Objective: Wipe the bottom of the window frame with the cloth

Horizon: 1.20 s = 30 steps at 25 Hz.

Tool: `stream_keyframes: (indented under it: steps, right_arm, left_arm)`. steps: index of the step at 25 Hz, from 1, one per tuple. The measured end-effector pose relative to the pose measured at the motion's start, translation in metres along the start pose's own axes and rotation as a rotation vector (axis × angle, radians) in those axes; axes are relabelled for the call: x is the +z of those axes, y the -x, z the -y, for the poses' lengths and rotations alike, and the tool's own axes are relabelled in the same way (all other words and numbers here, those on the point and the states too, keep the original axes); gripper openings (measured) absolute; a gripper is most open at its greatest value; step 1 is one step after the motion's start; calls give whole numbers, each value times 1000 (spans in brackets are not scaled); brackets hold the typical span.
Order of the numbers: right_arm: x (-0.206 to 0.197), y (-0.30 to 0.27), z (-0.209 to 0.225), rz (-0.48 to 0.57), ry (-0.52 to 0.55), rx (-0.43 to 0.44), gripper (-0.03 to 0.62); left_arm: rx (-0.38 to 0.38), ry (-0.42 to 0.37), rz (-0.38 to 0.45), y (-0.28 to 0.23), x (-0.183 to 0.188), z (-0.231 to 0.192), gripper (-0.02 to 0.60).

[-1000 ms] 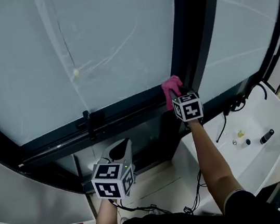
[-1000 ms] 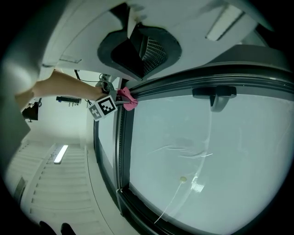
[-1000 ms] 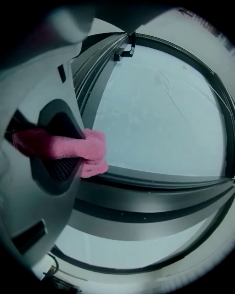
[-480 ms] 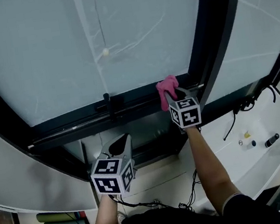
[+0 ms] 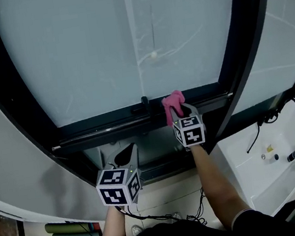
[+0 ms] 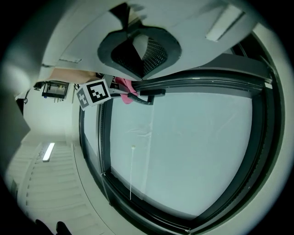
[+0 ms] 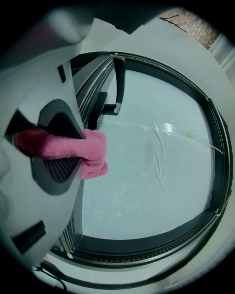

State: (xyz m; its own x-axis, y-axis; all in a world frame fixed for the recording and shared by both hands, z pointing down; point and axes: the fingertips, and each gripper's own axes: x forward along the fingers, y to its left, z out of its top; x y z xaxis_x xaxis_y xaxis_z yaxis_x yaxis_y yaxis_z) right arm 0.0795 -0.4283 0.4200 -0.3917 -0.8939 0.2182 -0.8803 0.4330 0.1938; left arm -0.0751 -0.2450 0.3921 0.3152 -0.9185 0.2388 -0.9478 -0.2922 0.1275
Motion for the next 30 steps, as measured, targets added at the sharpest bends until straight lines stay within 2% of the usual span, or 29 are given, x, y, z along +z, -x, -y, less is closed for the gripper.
stream_keyframes:
  steps: [10, 17, 23, 30]
  right_arm:
    - [12, 1, -64, 78, -25, -62, 112]
    - [22, -2, -124, 107, -70, -37, 112]
    - [33, -10, -173, 107, -73, -27, 112]
    - [53, -25, -262, 89, -37, 59, 112]
  left_arm:
    - [10, -14, 5, 41, 2, -58, 8]
    - [-4, -25, 13, 62, 3, -86, 8]
    - [31, -23, 12, 90, 0, -124, 8]
    - [73, 32, 7, 120, -14, -157, 9]
